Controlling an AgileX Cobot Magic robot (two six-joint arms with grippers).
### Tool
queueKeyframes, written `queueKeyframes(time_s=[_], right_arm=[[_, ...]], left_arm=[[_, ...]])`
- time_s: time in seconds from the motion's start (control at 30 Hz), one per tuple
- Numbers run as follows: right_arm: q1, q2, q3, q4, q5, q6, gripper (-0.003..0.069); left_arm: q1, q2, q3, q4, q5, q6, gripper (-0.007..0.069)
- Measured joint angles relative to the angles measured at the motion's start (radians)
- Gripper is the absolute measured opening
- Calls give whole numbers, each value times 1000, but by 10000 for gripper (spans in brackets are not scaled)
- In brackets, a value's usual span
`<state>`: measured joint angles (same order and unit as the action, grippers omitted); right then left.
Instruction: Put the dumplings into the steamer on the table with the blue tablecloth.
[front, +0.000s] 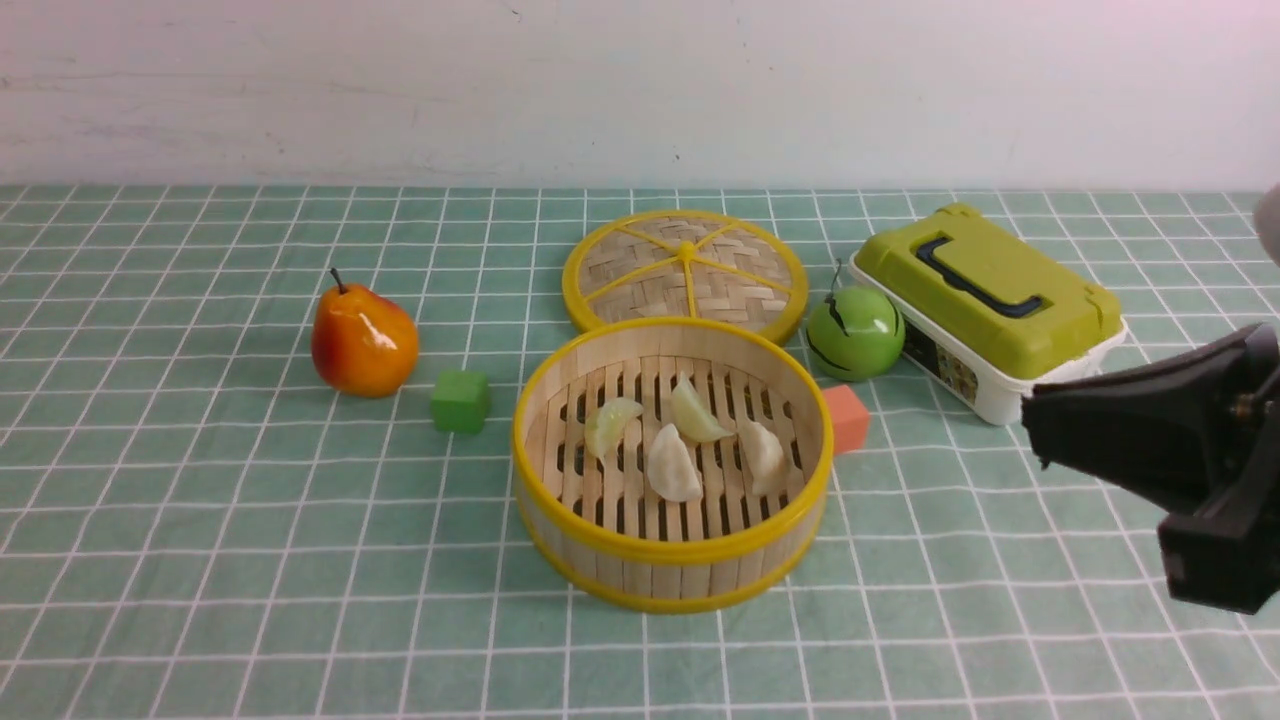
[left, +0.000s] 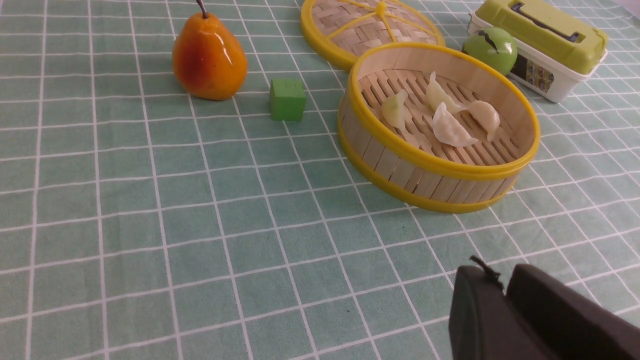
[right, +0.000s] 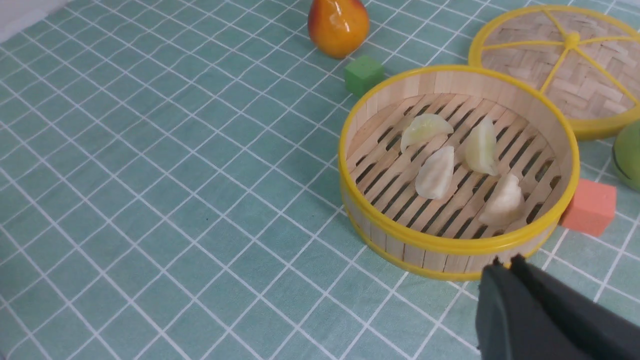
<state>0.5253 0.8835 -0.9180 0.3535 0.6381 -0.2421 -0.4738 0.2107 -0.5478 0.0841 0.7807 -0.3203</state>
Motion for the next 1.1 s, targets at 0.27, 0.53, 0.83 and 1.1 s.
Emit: queueKeyframes(time_s=[0.27,0.53,0.83,1.1], right_arm=[[0,-80,0,-133,-32,-1,-21],[0,-243,115,-187,-116,-3,-22],[-254,-579,563,-260,-444,125,-22],[-547,-874,884,-416,-436,385,-22]], left_arm=[[0,0,0,0,0,0,81],[0,0,0,0,0,0,90],[0,0,0,1,0,0,97],[0,0,0,1,0,0,101]])
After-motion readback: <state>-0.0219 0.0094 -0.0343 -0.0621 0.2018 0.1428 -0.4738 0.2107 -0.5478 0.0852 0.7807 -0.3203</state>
